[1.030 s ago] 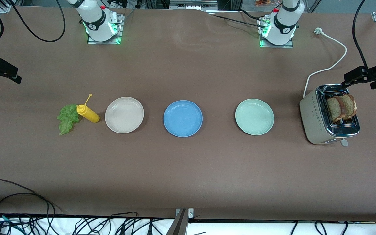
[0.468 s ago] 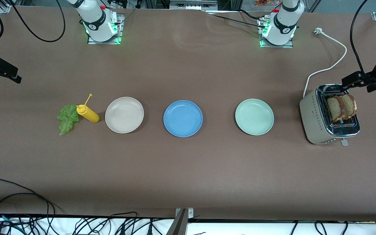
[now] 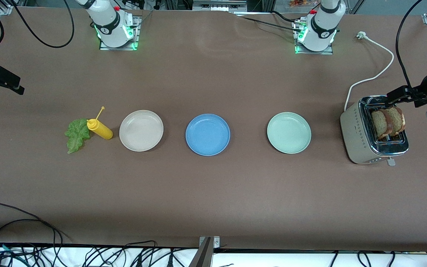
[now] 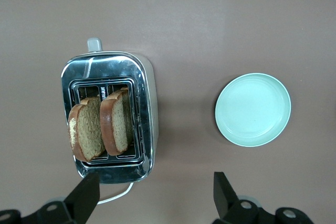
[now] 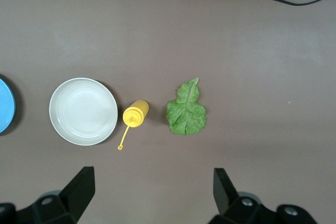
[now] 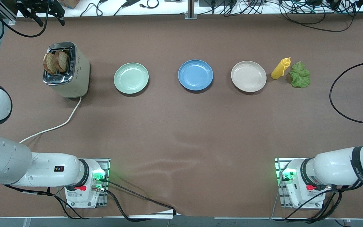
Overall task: Make sandwich in blue plate with both arms
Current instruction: 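Move the left gripper over the toaster toward the toast slices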
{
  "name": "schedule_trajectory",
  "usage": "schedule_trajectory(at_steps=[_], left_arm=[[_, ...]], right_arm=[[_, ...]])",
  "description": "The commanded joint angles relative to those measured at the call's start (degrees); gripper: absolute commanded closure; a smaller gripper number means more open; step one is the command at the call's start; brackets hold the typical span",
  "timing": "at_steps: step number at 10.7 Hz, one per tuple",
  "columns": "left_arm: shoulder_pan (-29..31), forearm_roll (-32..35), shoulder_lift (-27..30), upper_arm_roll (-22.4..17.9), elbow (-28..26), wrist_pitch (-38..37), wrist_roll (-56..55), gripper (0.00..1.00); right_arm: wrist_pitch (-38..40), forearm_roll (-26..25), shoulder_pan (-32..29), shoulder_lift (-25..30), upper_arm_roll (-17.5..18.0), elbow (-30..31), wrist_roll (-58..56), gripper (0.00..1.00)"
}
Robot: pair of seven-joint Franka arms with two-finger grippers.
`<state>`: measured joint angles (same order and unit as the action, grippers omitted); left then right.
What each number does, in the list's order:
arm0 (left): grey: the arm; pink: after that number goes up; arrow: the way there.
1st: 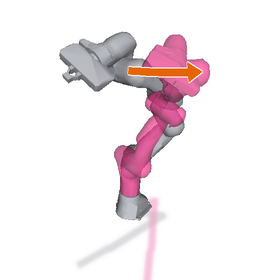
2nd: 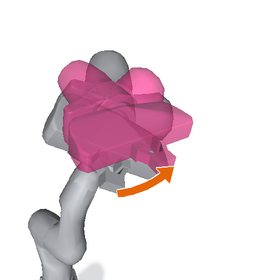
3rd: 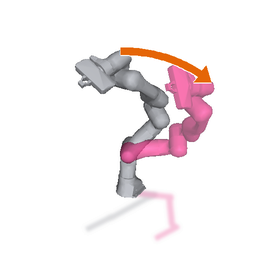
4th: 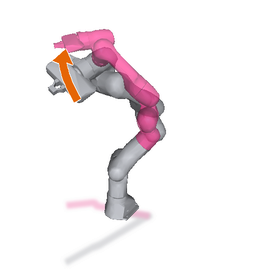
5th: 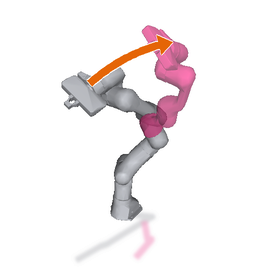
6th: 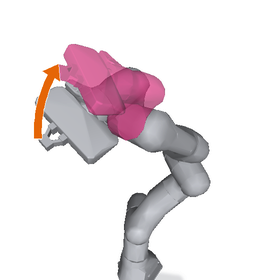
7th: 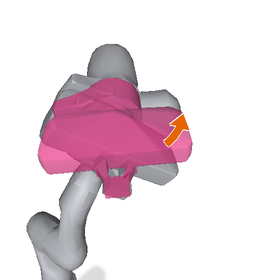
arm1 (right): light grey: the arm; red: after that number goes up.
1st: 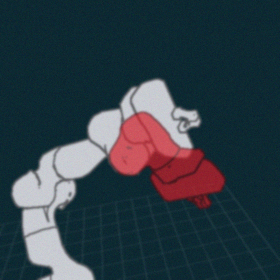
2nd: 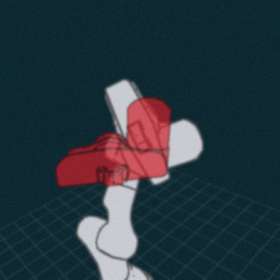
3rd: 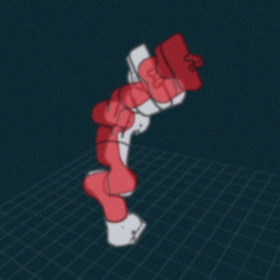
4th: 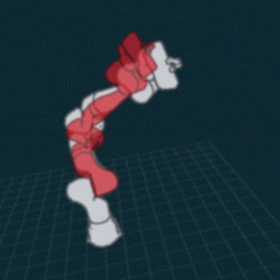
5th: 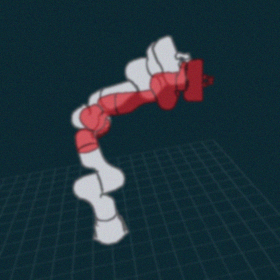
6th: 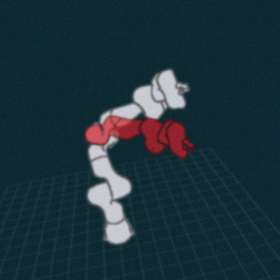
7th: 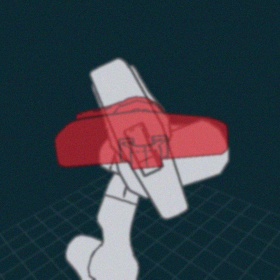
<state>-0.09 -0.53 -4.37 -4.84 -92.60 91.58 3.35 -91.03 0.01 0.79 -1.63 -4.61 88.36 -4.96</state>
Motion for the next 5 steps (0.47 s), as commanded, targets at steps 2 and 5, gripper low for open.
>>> schedule_trajectory(at_steps=[2, 5], left_arm=[[-0.18, 0.18, 0.77, -0.96, -0.92, 1.32, 0.25, 0.03], [-0.26, 0.18, 0.86, -0.87, -0.74, 1.32, 0.25, 0.03]], right_arm=[[0.33, 0.43, -0.26, 0.04, 0.13, -0.64, -0.32, 0.0], [0.33, 0.43, -0.26, 0.04, 0.13, -0.73, -0.32, 0.0]])
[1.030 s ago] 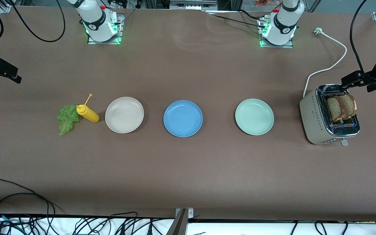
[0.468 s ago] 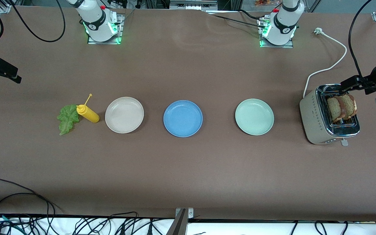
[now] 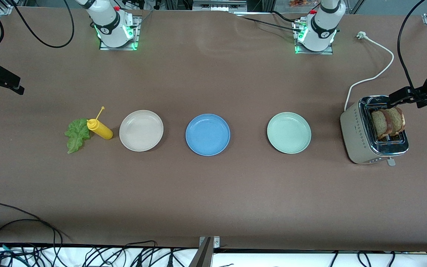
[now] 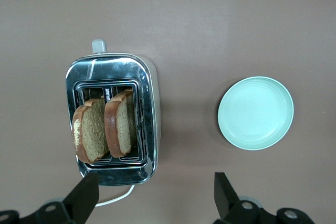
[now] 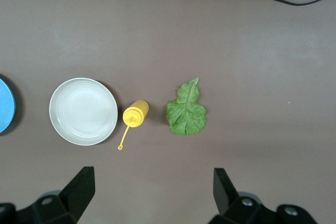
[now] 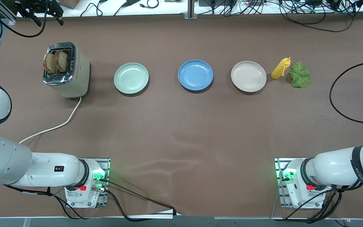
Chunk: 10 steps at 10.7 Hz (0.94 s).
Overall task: Make sandwich in blue plate with both arms
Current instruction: 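Move the left gripper over the toaster toward the toast slices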
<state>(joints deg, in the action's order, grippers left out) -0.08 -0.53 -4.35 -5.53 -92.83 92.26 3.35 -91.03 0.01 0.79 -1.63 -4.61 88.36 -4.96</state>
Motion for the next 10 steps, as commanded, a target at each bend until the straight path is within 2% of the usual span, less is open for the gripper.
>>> schedule_trajectory(at_steps=[1, 5, 10], left_arm=[[-0.27, 0.26, 1.01, -0.27, -0.51, 0.64, 0.25, 0.03], [-0.27, 0.7, 0.57, -1.23, -1.82, 1.87, 0.34, 0.03], [-0.44, 2.1, 0.31, -4.3, -9.98, 10.19, 0.34, 0.04]], right_arm=[[0.33, 0.43, -0.35, 0.04, 0.13, -0.73, -0.32, 0.0], [0.33, 0.43, -0.26, 0.04, 0.13, -0.73, -0.32, 0.0], [0.33, 0.43, -0.26, 0.04, 0.13, -0.73, -0.32, 0.0]])
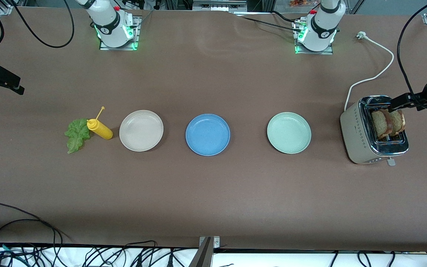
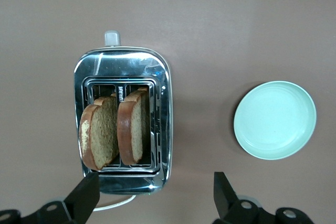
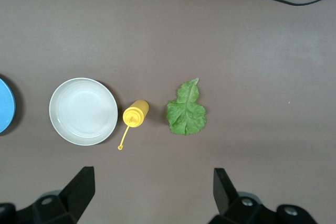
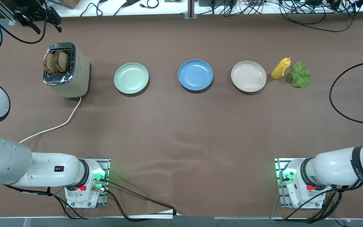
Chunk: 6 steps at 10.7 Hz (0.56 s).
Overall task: Make sandwich in blue plate with both arms
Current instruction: 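Move the left gripper over the toaster toward the toast slices, then lower the left gripper and grasp one toast slice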
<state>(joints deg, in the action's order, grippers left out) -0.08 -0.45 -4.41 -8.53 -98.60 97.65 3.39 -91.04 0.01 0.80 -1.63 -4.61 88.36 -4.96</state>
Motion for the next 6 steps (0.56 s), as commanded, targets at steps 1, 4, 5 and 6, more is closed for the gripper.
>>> schedule_trajectory(at_steps=[1, 4, 5, 6], left_arm=[[-0.53, 3.34, -0.15, -1.31, -6.58, 7.53, 0.3, 0.04], [-0.36, 3.7, -2.61, -2.27, -9.5, 10.72, 0.39, 0.04], [-0.36, 3.62, -3.84, -2.28, -9.59, 11.07, 0.39, 0.05], [-0.27, 3.7, -4.89, -2.45, -9.59, 11.6, 0.48, 0.06]], right_arm=[[0.34, 0.43, -0.27, 0.05, 0.12, -0.73, -0.32, 0.0], [0.25, 0.43, -0.27, 0.05, 0.12, -0.64, -0.32, 0.0], [0.34, 0.43, -0.27, 0.05, 0.12, -0.64, -0.32, 0.0], [0.34, 0.43, -0.27, 0.05, 0.12, -0.64, -0.32, 0.0]])
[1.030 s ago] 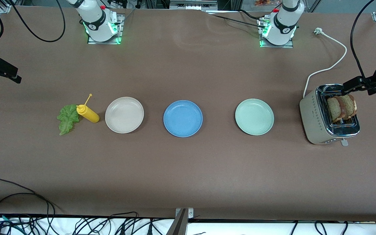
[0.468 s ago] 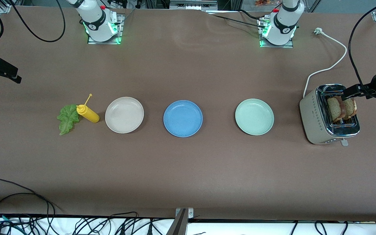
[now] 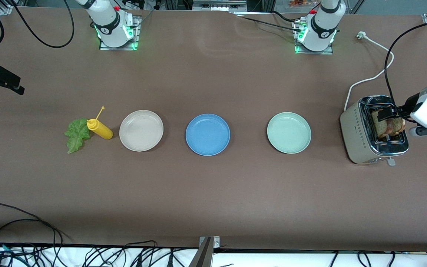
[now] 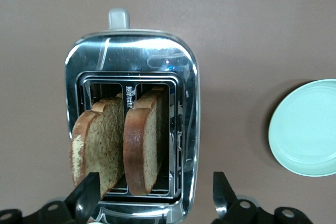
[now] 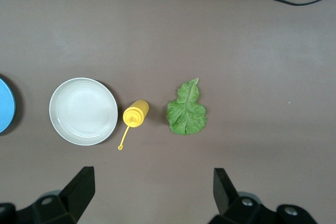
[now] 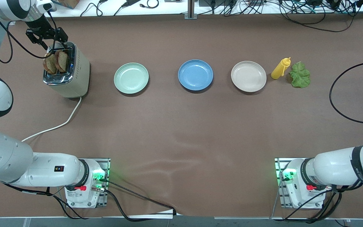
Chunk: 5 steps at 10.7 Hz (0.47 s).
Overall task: Make sandwich in blue plate with both arms
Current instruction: 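Lower the left gripper and grasp one toast slice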
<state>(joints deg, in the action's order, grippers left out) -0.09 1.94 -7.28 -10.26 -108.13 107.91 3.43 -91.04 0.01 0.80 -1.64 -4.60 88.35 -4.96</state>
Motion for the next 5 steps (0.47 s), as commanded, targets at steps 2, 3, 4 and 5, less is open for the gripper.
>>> schedule_trajectory(at_steps=[2, 3, 4, 5], left_arm=[[-0.26, 1.23, -3.61, -1.34, -0.33, 1.52, 0.44, 0.06], [-0.35, 1.31, -4.23, -1.34, -0.42, 1.61, 0.44, 0.06], [-0.26, 1.31, -4.59, -1.34, -0.59, 1.69, 0.44, 0.16], [-0.26, 1.31, -4.68, -1.34, -1.03, 1.69, 0.44, 0.27]], right_arm=[[0.34, 0.43, -0.28, 0.06, 0.12, -0.73, -0.32, 0.0], [0.34, 0.43, -0.28, 0.06, 0.12, -0.64, -0.32, 0.0], [0.34, 0.43, -0.28, 0.06, 0.12, -0.73, -0.32, 0.0], [0.34, 0.43, -0.28, 0.06, 0.12, -0.73, -0.32, 0.0]])
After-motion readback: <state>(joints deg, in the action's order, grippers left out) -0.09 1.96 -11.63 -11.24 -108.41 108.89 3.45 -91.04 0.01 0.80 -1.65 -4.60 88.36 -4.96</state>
